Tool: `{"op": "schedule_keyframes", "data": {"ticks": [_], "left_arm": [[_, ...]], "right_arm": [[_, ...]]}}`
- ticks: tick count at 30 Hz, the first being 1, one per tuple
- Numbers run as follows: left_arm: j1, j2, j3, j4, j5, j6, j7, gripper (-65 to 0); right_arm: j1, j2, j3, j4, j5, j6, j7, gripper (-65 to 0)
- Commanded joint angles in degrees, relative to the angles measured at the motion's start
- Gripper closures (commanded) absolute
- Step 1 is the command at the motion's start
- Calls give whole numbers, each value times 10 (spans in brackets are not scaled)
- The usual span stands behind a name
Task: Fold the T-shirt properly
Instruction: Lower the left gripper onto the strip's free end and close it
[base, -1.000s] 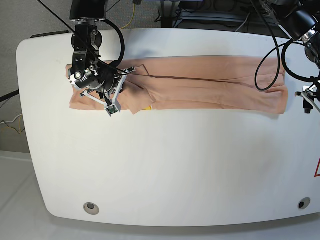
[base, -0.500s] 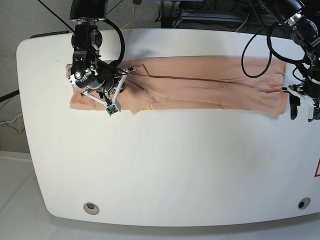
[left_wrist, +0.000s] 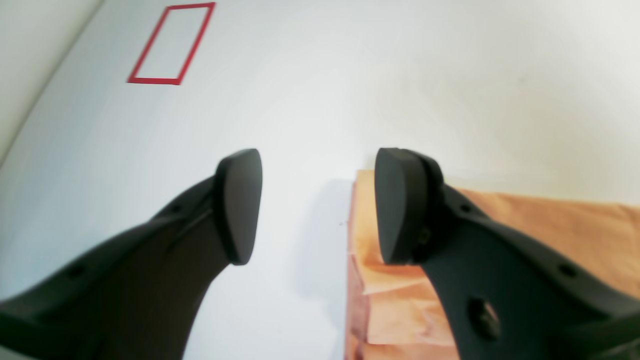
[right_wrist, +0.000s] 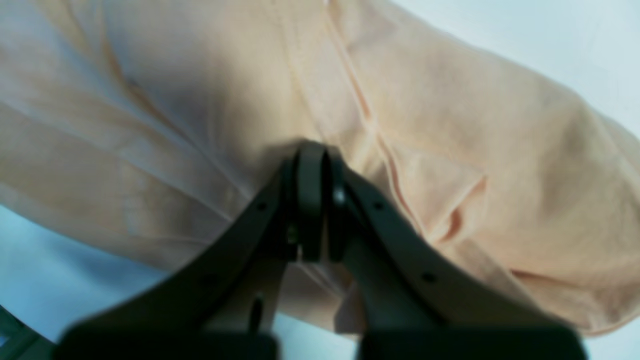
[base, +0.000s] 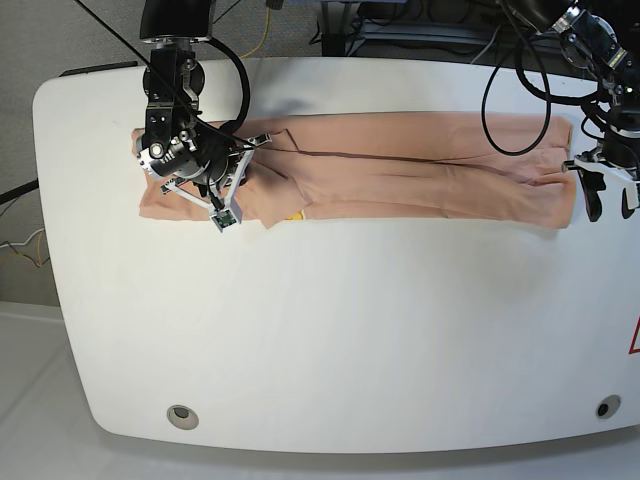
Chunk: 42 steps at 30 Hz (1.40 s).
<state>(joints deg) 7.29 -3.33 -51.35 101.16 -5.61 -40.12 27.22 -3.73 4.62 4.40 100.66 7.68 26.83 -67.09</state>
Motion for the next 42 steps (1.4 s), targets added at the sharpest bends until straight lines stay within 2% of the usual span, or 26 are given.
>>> {"op": "schedule_keyframes", "data": {"ticks": [1, 8, 19, 33, 42], "left_arm": [[-5, 1, -11, 11, -9, 1, -8, -339], [-6, 4, -21, 10, -13, 1, 51, -339], [-14, 5, -24, 9, -13, 1, 108, -340], [-14, -1, -20, -41, -49, 1, 114, -341], [-14, -22, 12, -81, -50, 1, 114, -341]], "right_arm": [[8, 3, 0, 8, 4, 0, 8, 0], [8, 3, 0, 8, 4, 0, 8, 0], [8, 3, 0, 8, 4, 0, 7, 0], [8, 3, 0, 8, 4, 0, 6, 0], [8, 6, 0, 8, 4, 0, 6, 0]]}}
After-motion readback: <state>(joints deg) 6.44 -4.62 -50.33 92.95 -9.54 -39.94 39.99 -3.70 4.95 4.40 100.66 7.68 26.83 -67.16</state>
